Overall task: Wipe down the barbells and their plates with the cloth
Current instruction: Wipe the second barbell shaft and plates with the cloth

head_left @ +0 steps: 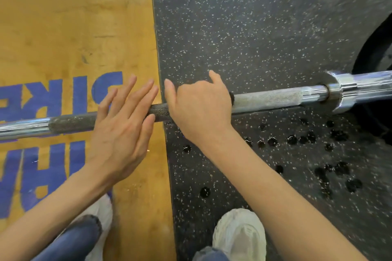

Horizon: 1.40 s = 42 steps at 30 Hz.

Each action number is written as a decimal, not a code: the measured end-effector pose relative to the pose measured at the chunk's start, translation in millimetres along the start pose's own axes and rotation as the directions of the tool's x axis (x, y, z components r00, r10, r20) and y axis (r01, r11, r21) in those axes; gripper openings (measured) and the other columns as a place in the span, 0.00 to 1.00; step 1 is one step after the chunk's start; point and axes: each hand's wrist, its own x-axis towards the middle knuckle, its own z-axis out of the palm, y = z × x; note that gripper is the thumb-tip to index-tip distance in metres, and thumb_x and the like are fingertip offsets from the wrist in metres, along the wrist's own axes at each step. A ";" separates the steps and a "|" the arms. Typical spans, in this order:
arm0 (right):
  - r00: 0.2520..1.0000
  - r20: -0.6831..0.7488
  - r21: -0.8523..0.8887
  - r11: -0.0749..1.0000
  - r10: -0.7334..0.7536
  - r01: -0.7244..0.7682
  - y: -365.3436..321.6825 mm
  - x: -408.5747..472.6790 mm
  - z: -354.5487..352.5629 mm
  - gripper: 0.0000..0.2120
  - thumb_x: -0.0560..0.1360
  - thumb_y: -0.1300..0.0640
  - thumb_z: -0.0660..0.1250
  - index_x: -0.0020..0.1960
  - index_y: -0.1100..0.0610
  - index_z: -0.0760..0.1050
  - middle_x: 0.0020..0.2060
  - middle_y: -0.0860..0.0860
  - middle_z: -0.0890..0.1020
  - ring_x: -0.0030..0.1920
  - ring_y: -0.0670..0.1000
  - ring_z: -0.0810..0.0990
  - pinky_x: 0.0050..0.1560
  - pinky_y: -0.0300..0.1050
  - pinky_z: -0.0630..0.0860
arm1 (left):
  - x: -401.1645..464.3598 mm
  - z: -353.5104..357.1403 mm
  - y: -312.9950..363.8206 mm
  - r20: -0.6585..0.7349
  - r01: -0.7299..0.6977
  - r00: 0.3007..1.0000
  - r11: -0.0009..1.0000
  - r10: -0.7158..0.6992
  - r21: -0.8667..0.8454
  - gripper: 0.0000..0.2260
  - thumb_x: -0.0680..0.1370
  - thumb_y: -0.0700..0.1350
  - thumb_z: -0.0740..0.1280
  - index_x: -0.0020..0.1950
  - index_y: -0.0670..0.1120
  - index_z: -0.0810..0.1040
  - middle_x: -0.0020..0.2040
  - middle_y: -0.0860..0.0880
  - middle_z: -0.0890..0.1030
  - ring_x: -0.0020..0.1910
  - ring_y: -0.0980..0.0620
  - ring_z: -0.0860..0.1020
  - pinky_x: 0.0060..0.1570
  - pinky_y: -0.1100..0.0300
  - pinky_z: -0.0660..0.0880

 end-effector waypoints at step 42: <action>0.989 -0.068 -0.003 0.991 -0.132 0.132 72.5 -54.4 -16.2 0.21 0.87 0.53 0.51 0.70 0.61 0.75 0.68 0.55 0.78 0.73 0.58 0.72 0.80 0.53 0.43 | 13.9 22.0 56.7 -0.069 0.042 0.997 0.998 -0.046 -0.054 0.25 0.81 0.48 0.55 0.79 0.44 0.63 0.75 0.48 0.69 0.75 0.48 0.64 0.76 0.56 0.50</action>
